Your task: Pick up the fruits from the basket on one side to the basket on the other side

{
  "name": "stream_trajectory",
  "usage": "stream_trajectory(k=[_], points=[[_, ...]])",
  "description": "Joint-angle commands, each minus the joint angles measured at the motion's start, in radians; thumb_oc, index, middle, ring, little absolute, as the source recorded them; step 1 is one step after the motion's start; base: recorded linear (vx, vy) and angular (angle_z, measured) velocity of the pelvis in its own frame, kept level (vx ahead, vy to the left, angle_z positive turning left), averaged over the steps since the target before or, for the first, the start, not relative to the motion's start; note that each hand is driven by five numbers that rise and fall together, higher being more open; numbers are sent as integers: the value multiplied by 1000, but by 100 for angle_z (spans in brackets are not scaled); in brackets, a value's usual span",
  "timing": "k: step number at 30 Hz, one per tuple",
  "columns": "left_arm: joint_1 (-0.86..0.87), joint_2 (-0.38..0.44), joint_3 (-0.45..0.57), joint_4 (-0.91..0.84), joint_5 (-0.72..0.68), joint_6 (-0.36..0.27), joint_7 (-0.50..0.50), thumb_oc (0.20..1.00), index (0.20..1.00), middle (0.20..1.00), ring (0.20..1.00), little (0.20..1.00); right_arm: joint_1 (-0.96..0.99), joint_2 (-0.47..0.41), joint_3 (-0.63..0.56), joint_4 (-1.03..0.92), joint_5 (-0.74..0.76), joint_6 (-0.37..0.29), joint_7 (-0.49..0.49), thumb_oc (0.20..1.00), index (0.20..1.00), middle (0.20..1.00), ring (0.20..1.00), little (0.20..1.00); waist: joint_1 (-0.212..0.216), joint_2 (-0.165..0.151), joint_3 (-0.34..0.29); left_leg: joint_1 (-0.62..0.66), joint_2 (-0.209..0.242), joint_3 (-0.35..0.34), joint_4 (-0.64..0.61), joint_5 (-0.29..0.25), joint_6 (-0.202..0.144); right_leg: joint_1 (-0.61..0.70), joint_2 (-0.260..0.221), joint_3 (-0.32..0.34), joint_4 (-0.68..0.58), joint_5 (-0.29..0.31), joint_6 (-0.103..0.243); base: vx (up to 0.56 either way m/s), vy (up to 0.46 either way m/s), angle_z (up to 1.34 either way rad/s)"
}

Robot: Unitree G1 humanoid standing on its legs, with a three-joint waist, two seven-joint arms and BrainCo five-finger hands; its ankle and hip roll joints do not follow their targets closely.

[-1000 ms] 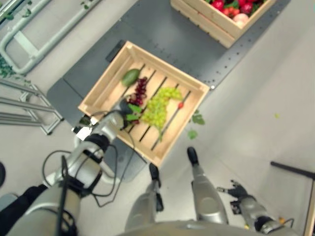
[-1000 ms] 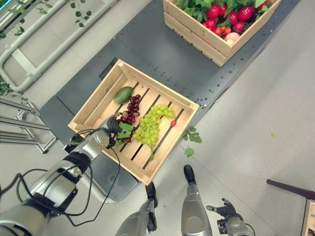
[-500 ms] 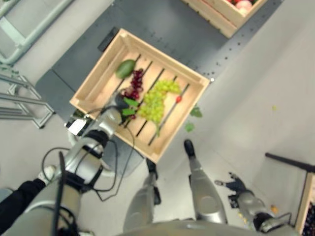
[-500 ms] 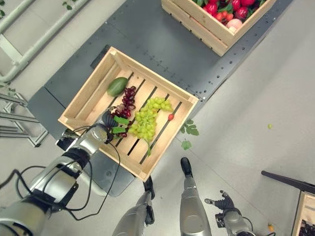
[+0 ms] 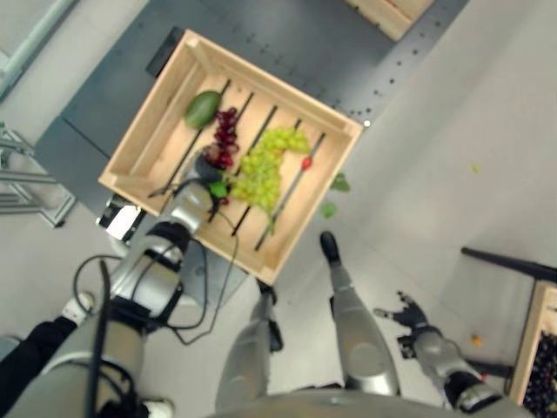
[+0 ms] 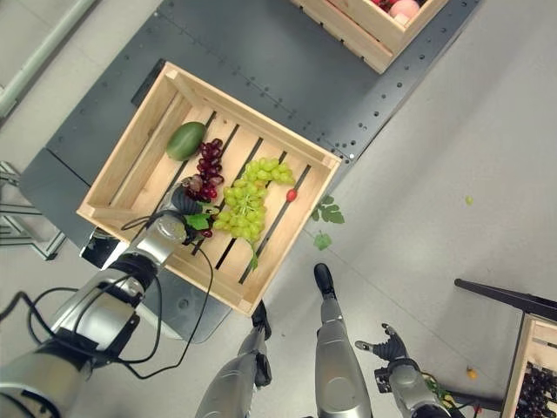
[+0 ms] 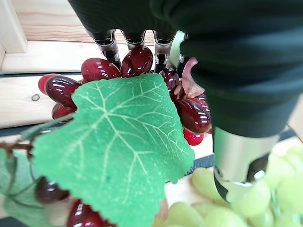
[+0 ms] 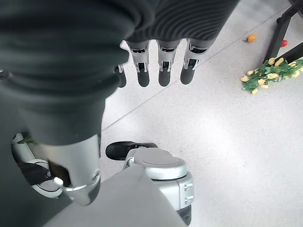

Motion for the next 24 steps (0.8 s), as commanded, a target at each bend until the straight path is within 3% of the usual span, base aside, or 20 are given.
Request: stream_trajectory(k=[1,15,16,17,18,24], points=[[-87,12,33,101,-44,-17,19,1000,1000,1000,1000,1000,40,-2,14,-19,31,-22,-17,1000,1000,1000,1000,1000,-8,-38,0,94,-58,8,1,-129,-5,-106,35,14,23,12,51,52,-43,-7],[-143,43,39,147,-58,-15,55,1000,1000,1000,1000,1000,43,-3,30,-80,47,-58,-30,1000,1000,1000,1000,1000,-20,-61,-10,74,-39,11,1,-142,-16,-132,64,13,18,7,46,18,-27,-5],[-145,43,39,148,-54,-14,57,953,953,953,953,953,47,-2,31,-83,48,-60,-30,1000,1000,1000,1000,1000,-19,-62,-10,73,-39,11,1,-141,-17,-133,65,14,18,7,45,0,0,0],[-145,42,36,149,-51,-13,55,382,382,382,382,382,50,-3,31,-85,47,-62,-31,1000,1000,1000,1000,1000,-20,-63,-10,72,-39,10,1,-141,-16,-134,65,14,18,7,45,0,0,0],[-148,38,32,146,-48,-13,53,200,200,200,200,200,53,-5,31,-88,47,-63,-32,1000,1000,1000,1000,1000,-21,-63,-10,71,-40,8,1,-141,-16,-135,66,14,18,7,45,0,0,0],[-143,15,27,133,-33,-16,58,200,200,200,200,200,64,-10,22,-91,50,-70,-37,1000,1000,1000,1000,1000,-19,-67,-7,72,-40,5,1,-141,-18,-132,66,11,17,9,44,0,0,0]])
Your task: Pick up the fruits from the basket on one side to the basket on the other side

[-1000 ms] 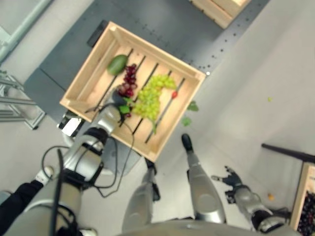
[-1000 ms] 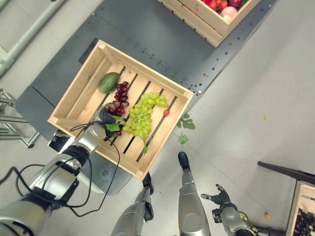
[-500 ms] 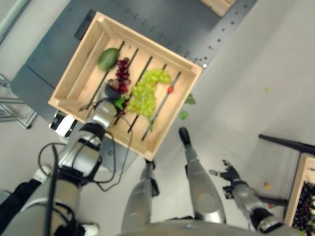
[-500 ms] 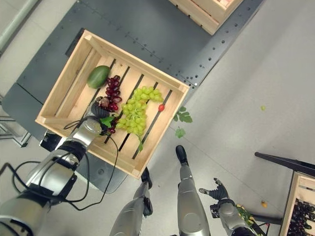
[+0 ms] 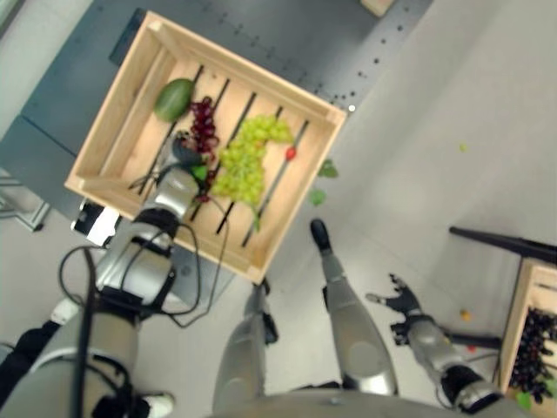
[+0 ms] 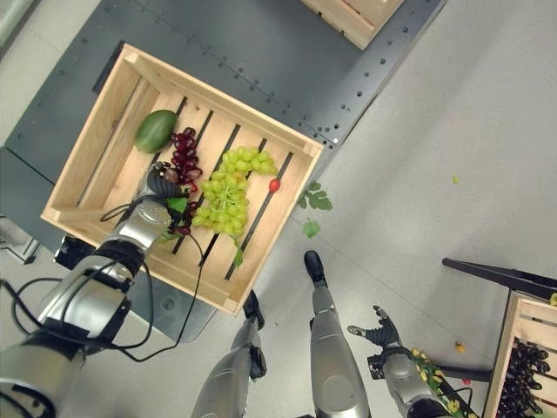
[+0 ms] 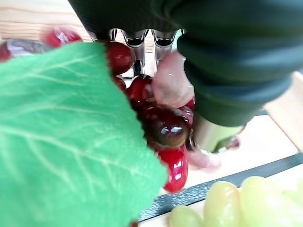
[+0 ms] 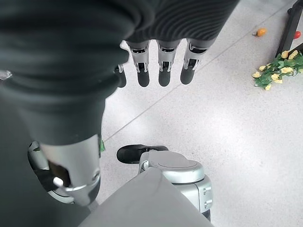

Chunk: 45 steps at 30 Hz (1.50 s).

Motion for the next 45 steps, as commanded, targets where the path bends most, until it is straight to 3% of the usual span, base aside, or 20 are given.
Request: stream_trajectory(k=[1,19,20,21,33,41,45], points=[[-57,-32,11,77,23,-16,-2,200,200,200,200,200,65,-1,-13,-20,23,-25,-17,1000,1000,1000,1000,1000,6,-52,-15,122,-52,-17,1,-145,-12,-68,51,0,17,-9,55,0,0,0],[-33,-64,-5,66,86,-5,-8,200,200,200,200,200,73,-10,-18,-37,29,-35,-26,1000,1000,1000,1000,1000,9,-63,1,119,-60,-20,1,-138,-9,-65,48,-5,18,1,53,0,0,0],[-33,-65,-12,65,94,-3,-15,636,636,636,636,636,72,-10,-18,-37,29,-34,-27,1000,1000,1000,1000,1000,8,-63,2,119,-61,-21,1,-137,-9,-65,49,-4,18,1,52,0,0,0],[-33,-65,-12,65,94,-3,-15,1000,1000,1000,1000,1000,72,-10,-18,-37,29,-34,-27,1000,1000,1000,1000,1000,8,-63,2,119,-61,-21,1,-137,-9,-65,49,-4,18,1,52,0,0,0],[-22,-30,-79,-16,106,-29,-158,1000,1000,1000,1000,1000,70,-18,-35,-17,34,-8,2,1000,1000,1000,1000,1000,16,-41,4,127,-67,-24,1,-135,-9,-55,48,-5,16,-1,51,0,0,0],[77,98,-91,-265,89,-60,-176,1000,1000,1000,1000,1000,69,-14,-58,-20,36,-1,17,1000,1000,1000,1000,1000,40,-12,8,132,-73,-32,1,-131,-9,-41,43,-12,11,-3,50,0,0,0],[207,211,-60,-509,84,-76,-194,1000,1000,1000,1000,1000,76,-19,-86,-38,31,-1,24,1000,1000,1000,1000,1000,60,3,14,132,-75,-39,1,-128,-8,-36,42,-20,9,-7,48,0,0,0]])
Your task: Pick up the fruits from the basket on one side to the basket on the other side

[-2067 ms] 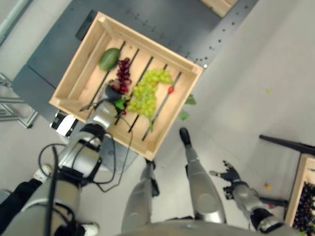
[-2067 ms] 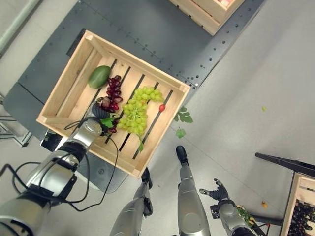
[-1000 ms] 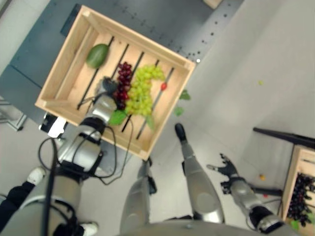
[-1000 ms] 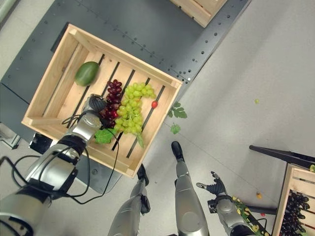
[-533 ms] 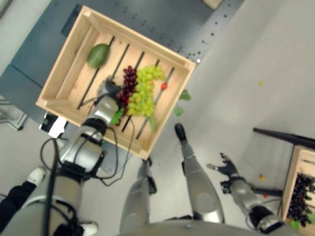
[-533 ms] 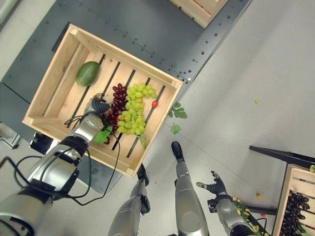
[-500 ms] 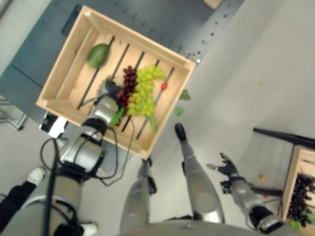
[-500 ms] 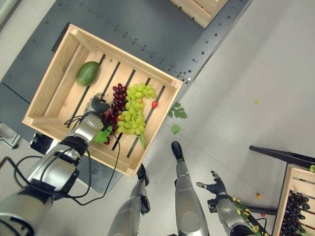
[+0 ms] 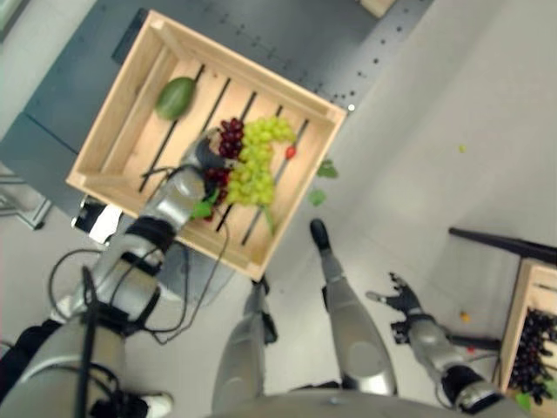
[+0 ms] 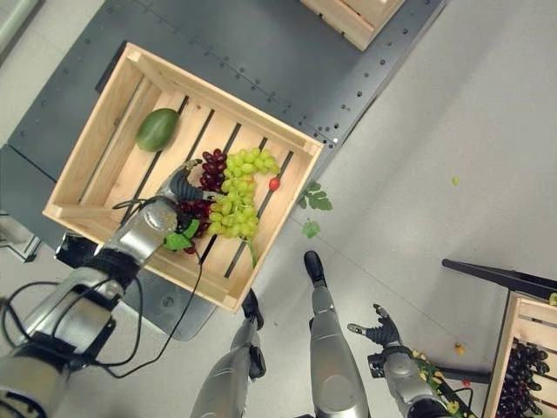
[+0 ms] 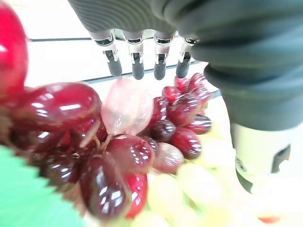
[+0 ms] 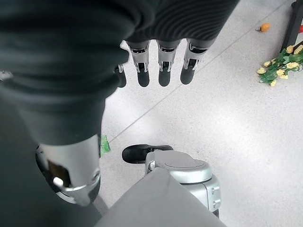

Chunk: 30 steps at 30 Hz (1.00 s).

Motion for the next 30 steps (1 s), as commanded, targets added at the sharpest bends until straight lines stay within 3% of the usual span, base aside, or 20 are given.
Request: stream_trajectory(k=[1,5,10,19,30], points=[[11,73,36,-57,6,-26,-3,1000,1000,1000,1000,1000,67,-19,-44,-25,22,8,2,1000,1000,1000,1000,1000,35,-1,7,122,-74,-38,0,-143,-4,-45,43,-19,8,-19,51,0,0,0],[142,181,92,-269,61,-28,-35,1000,1000,1000,1000,1000,82,-25,-80,-34,15,7,10,1000,1000,1000,1000,1000,53,10,7,122,-77,-44,0,-145,-2,-41,43,-21,6,-23,50,1,-1,1],[242,215,167,-360,160,-8,-42,1000,1000,1000,1000,1000,86,-32,-101,-42,4,8,14,1000,1000,1000,1000,1000,63,16,3,127,-77,-48,0,-152,1,-36,44,-21,6,-28,48,0,0,0],[264,100,211,-266,306,33,8,1000,1000,1000,1000,1000,70,-43,-108,-63,-16,5,4,1000,1000,1000,1000,1000,61,13,7,128,-79,-52,0,-154,4,-37,42,-24,7,-30,45,0,0,0],[83,-41,91,-54,432,82,60,1000,1000,1000,1000,1000,50,-55,-82,-67,-20,-4,-19,1000,1000,1000,1000,1000,44,6,17,127,-81,-53,0,-150,4,-38,42,-24,10,-29,45,0,0,0]])
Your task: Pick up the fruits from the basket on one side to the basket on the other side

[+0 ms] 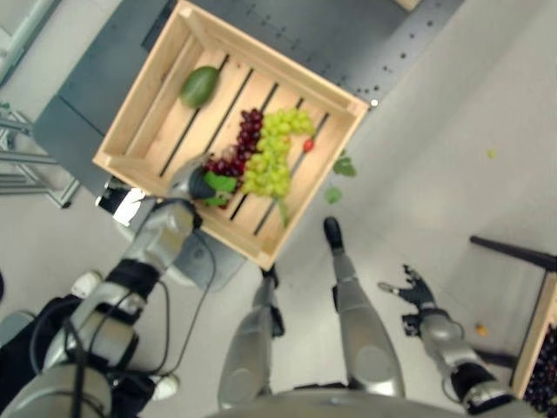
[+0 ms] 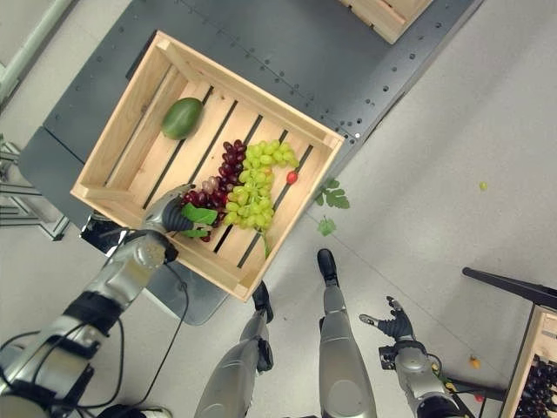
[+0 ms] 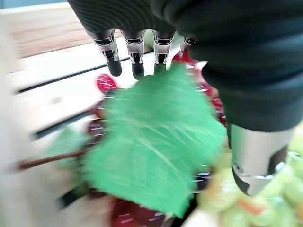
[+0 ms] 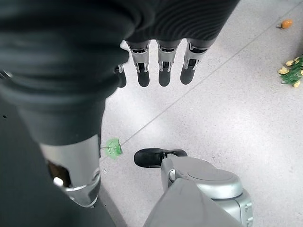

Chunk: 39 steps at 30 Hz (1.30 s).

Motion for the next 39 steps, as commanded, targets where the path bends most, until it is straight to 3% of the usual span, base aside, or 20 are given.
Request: stream_trajectory(k=[1,10,23,39], points=[[-77,4,2,75,88,6,40,1000,1000,1000,1000,1000,44,-19,-1,-17,-9,-8,-20,1000,1000,1000,1000,1000,-12,-25,2,129,-82,-46,1,-164,6,-38,40,-22,11,-43,46,0,0,0],[-198,-87,-93,292,156,35,67,1000,1000,1000,1000,1000,29,-30,26,-2,-1,-22,-40,1000,1000,1000,1000,1000,-25,-30,8,128,-85,-37,1,-161,6,-39,41,-17,12,-43,47,0,0,0],[-253,-155,-184,455,248,55,49,1000,1000,1000,1000,1000,15,-36,53,1,2,-35,-58,1000,1000,1000,1000,1000,-34,-37,16,126,-88,-28,1,-160,8,-44,44,-9,14,-38,47,-1,0,0],[-184,-209,-151,467,230,61,66,1000,1000,1000,1000,1000,17,-41,38,-56,8,-43,-81,1000,1000,1000,1000,1000,-31,-47,28,119,-90,-29,2,-158,11,-50,50,-12,15,-40,44,0,0,0]])
